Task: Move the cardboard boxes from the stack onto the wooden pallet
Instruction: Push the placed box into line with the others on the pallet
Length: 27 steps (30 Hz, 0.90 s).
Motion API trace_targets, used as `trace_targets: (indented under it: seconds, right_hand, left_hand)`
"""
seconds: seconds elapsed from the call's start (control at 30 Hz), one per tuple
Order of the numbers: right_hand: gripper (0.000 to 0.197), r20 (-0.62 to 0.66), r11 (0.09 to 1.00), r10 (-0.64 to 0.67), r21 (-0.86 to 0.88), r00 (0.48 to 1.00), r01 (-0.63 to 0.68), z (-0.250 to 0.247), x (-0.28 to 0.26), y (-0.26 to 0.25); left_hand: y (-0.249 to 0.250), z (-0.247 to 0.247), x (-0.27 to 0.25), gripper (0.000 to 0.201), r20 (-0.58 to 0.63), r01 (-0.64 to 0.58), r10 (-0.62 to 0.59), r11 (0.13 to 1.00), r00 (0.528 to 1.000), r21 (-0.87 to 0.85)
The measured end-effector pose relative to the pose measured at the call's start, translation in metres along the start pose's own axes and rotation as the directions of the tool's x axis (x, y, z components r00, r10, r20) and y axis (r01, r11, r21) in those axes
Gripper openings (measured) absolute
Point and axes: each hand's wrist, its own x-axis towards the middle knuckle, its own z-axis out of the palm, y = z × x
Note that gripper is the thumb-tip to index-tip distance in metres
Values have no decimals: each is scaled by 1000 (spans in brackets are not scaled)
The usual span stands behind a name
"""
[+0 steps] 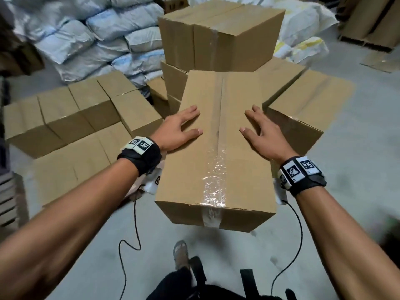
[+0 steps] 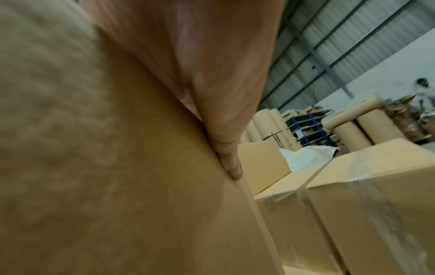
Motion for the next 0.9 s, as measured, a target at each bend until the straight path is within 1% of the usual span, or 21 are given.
trace_targets:
  seconds: [0.13,0.2,0.33,0.4,0.47,0.53,0.67,0.77,0.9]
  right_hand:
    - [61,108,998,-53,34,993,49,54,-7,-14]
    - [60,156,995,-91,47,983,85,80,-5,-21]
    - [58,268,989,-147,68,952,134,128,5,-41]
    - [57,317,984,-176,75,932,161,152,13,-55]
    - [57,358,977,-214,89,909,195,174,25,-70]
    - [57,396,971,-240,89,886,223,197,40,-86]
    - [59,442,958,-285,94,850,272,244,81,-117]
    - [59,462,943,-328,115,824,311,280,117,-143]
    - [59,485,936,-346,123,803,329,320,159,-176]
  left_hand:
    - [-35,3,-59,77,-47,102,-100,994,994,38]
    - [-54,5,-86,76,-76,159,-157,987,985,17]
    - [-93,6,-133,85,-117,287,-288,957,950,-27]
    - [-112,2,-153,82,-151,330,-333,943,931,-48]
    - [-128,-5,-169,74,-187,359,-362,932,913,-49]
    - [-147,-15,-181,69,-219,393,-395,918,892,-53]
    - [-193,-36,-192,66,-270,447,-460,887,845,-115]
    - [-232,-58,-191,65,-314,462,-483,875,817,-145]
    - [-285,-89,-187,67,-323,487,-518,855,792,-175]
